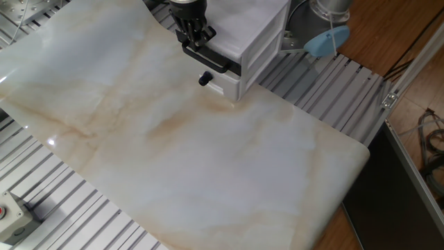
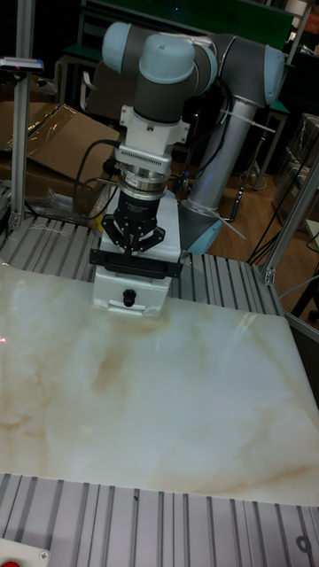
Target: Put things in the drawer
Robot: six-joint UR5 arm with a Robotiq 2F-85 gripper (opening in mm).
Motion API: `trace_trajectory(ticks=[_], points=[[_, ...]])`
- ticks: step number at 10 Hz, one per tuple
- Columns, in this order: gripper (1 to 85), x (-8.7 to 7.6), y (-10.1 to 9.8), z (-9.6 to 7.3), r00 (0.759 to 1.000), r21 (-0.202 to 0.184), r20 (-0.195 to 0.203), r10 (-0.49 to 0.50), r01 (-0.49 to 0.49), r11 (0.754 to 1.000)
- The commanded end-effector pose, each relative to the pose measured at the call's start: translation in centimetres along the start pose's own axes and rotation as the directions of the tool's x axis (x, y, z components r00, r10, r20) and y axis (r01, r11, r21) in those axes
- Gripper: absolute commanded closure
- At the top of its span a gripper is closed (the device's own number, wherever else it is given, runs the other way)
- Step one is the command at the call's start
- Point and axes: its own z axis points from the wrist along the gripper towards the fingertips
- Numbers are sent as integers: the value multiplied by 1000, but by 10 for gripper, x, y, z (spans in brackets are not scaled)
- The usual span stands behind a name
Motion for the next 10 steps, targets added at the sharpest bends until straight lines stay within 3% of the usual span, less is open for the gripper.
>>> trace_trajectory(ticks=[1, 6, 10], points=[[847, 0, 2, -1, 1000, -10, 2, 3, -3, 1000], [847, -10, 1, -9, 1000, 0, 15, -13, 13, 1000], [847, -25, -2, -43, 999, 16, -4, -48, 48, 999]])
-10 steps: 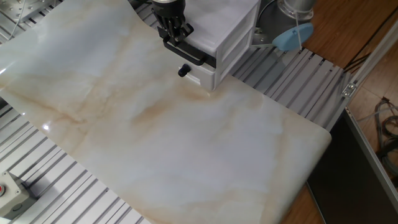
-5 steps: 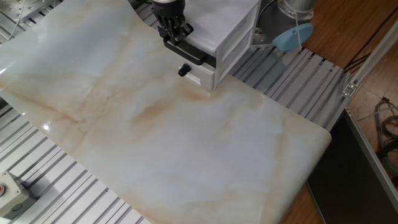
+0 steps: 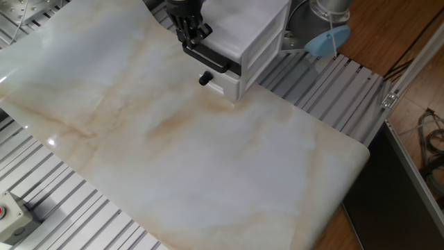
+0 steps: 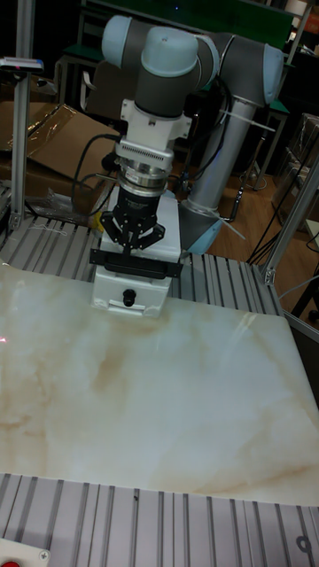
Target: Put things in the drawer
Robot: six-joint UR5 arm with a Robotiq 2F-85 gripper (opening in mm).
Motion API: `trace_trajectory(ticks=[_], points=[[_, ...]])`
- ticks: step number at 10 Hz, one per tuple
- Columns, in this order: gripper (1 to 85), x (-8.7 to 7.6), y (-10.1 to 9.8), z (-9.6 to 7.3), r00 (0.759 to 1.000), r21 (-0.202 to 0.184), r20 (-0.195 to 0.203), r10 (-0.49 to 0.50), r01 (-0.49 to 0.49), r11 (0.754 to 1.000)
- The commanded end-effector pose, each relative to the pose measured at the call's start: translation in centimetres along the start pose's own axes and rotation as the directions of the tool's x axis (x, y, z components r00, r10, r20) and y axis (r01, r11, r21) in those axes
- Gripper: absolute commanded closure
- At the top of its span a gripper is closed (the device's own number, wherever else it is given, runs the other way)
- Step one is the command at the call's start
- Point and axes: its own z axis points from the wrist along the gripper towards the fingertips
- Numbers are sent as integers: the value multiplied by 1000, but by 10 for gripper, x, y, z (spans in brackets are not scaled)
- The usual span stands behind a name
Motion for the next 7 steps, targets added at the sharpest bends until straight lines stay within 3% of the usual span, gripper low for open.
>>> trace_trajectory(ticks=[1, 3, 4, 5, 7], points=[[847, -34, -11, -29, 997, 11, 50, -64, 63, 998], [847, -78, -29, -43, 988, 42, 132, -81, 76, 996], [847, -110, -28, -48, 977, 27, 210, -46, 42, 999], [847, -136, -22, -49, 962, -29, 271, 31, -24, 999], [847, -145, -39, -57, 955, -45, 277, 105, -97, 994]])
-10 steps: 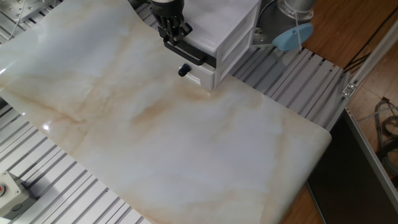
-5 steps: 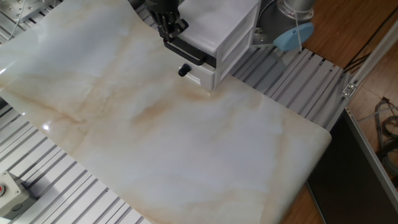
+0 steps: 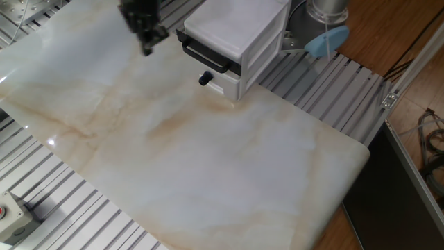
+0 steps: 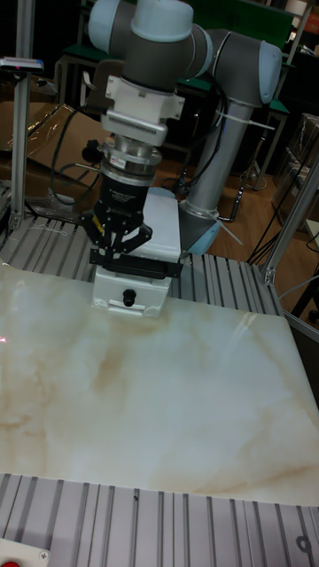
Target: Put things in the drawer
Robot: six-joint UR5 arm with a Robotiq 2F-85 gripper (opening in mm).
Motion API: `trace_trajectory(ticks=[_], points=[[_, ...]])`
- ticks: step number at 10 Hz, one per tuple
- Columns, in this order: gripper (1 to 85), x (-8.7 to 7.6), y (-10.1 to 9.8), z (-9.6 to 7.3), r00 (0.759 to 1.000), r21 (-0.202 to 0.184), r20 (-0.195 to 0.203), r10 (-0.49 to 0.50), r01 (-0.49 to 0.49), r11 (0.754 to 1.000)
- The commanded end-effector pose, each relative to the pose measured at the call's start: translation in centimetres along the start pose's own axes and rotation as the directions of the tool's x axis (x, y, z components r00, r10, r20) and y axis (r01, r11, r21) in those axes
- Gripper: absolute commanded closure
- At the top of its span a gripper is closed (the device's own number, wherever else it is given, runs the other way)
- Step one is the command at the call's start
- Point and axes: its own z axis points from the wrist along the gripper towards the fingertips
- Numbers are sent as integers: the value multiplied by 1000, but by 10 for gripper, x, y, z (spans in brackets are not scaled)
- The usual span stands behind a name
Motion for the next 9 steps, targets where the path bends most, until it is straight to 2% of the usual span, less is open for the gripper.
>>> trace_trajectory(ticks=[1, 3, 4, 5, 7, 9], points=[[847, -36, -14, -16, 991, -44, 71, 114, -111, 993], [847, -31, -32, -14, 978, -38, 57, 200, -198, 979], [847, -30, -34, -11, 971, -65, 46, 236, -233, 970], [847, -29, -40, -10, 972, -78, 38, 231, -227, 971], [847, -25, -48, -4, 978, -60, 14, 206, -205, 977], [847, -24, -48, -3, 981, -56, 7, 196, -196, 979]])
